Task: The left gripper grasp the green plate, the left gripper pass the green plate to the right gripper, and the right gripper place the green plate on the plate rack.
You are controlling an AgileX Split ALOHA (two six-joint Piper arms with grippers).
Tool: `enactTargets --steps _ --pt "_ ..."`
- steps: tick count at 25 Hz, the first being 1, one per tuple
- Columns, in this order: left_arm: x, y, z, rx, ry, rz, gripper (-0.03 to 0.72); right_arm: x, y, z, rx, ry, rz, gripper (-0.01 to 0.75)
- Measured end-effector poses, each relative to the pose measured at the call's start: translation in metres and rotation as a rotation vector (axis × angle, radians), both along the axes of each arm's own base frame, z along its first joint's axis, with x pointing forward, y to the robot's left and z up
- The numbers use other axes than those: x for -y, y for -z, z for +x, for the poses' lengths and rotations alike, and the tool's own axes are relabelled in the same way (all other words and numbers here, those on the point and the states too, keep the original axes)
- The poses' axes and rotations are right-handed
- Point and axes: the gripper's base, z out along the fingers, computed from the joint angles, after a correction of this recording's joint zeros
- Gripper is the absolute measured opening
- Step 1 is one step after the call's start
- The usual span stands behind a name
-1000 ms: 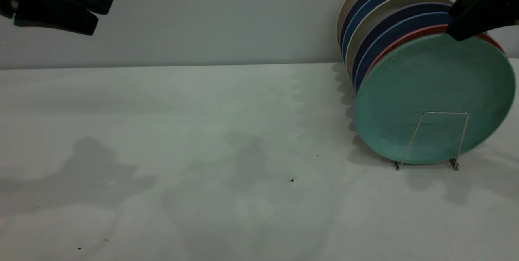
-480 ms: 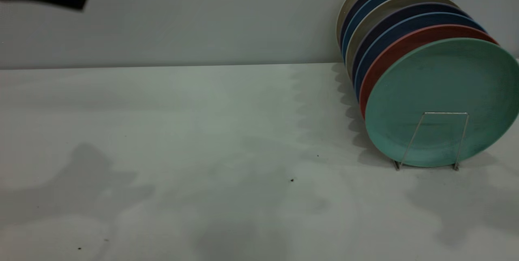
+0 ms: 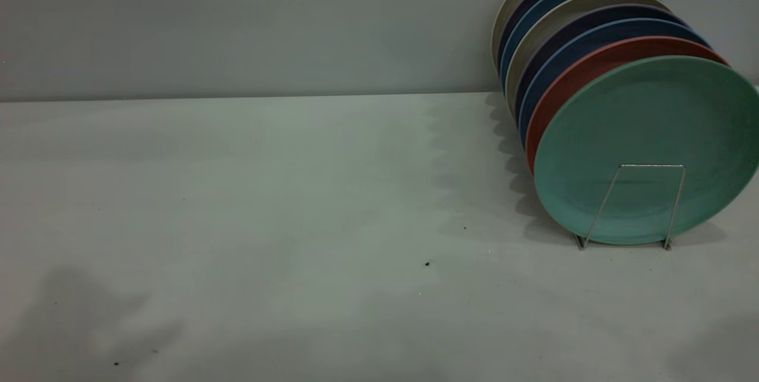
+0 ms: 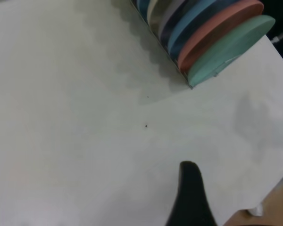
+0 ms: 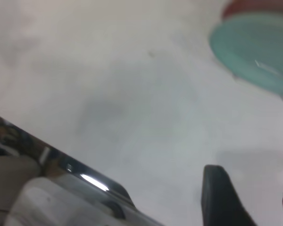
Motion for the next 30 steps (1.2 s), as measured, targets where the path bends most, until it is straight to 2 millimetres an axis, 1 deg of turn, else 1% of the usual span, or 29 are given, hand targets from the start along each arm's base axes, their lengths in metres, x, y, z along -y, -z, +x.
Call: enactTargets --steps 2,5,8,11,14,18,23,30 --pt "0.000 -0.008 -0.012 0.013 -0.017 0.025 0.574 0.005 0.009 -0.015 -0.027 0.049 -0.044 0.346" --pt "-0.002 -0.018 -0.031 0.023 -0.052 0.075 0.574 0.012 0.031 -0.038 -0.091 0.123 -0.109 0.346" --pt "-0.005 -0.023 -0.048 0.000 -0.095 0.133 0.574 0.017 0.057 -0.063 -0.148 0.176 -0.162 0.346" --pt "-0.010 -0.022 -0.061 -0.068 -0.159 0.179 0.574 0.020 0.083 -0.087 -0.174 0.209 -0.198 0.346" --pt "-0.014 -0.017 -0.067 -0.137 -0.231 0.208 0.573 0.020 0.101 -0.108 -0.142 0.227 -0.205 0.346" --pt "-0.018 0.004 -0.077 -0.214 -0.276 0.241 0.573 0.020 0.115 -0.131 -0.054 0.242 -0.210 0.346" --pt "-0.022 0.039 -0.101 -0.306 -0.306 0.315 0.572 0.021 0.111 -0.147 0.089 0.283 -0.198 0.346" --pt "-0.031 0.084 -0.140 -0.396 -0.389 0.457 0.572 0.021 0.108 -0.157 0.162 0.313 -0.195 0.346"
